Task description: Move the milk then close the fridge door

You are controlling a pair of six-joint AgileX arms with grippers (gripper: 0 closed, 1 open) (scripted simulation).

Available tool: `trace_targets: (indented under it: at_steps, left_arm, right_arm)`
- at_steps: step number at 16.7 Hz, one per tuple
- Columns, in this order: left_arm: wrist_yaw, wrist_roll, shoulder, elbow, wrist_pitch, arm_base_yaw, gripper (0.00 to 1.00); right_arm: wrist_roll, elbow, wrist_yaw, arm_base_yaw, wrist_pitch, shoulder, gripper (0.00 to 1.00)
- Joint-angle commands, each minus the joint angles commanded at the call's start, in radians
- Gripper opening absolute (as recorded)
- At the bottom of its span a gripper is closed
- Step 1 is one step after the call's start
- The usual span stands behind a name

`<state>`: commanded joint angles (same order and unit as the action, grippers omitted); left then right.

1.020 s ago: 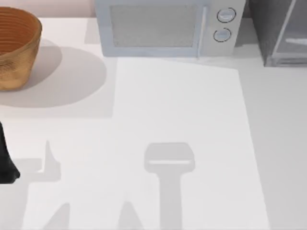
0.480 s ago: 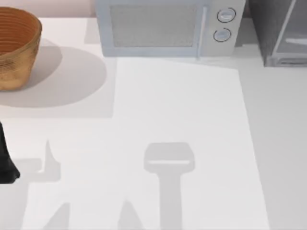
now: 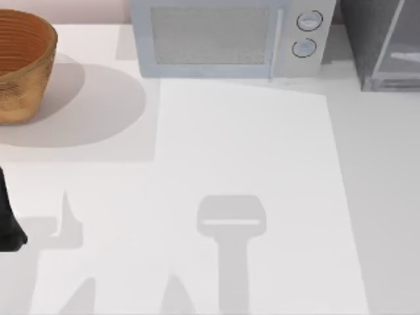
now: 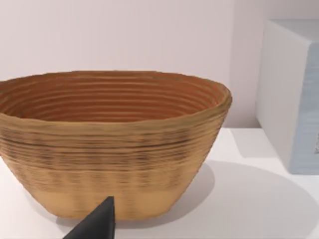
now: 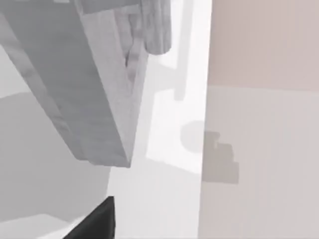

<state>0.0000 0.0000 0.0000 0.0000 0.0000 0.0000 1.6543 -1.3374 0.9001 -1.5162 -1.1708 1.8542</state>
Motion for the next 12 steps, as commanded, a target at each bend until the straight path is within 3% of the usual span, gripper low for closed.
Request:
trace_targets:
  at_steps: [8,12]
  left_arm:
    - [0.000,0.000,0.000,0.000,0.000,0.000,1.00]
    - [0.000,0.000,0.000,0.000,0.000,0.000,1.00]
  right_arm:
    - [-0.681,0.010,-0.100,0.413,0.557,0.006,1.00]
    - [-0.931,0.032,-0.141,0.540,0.784,-0.014,1.00]
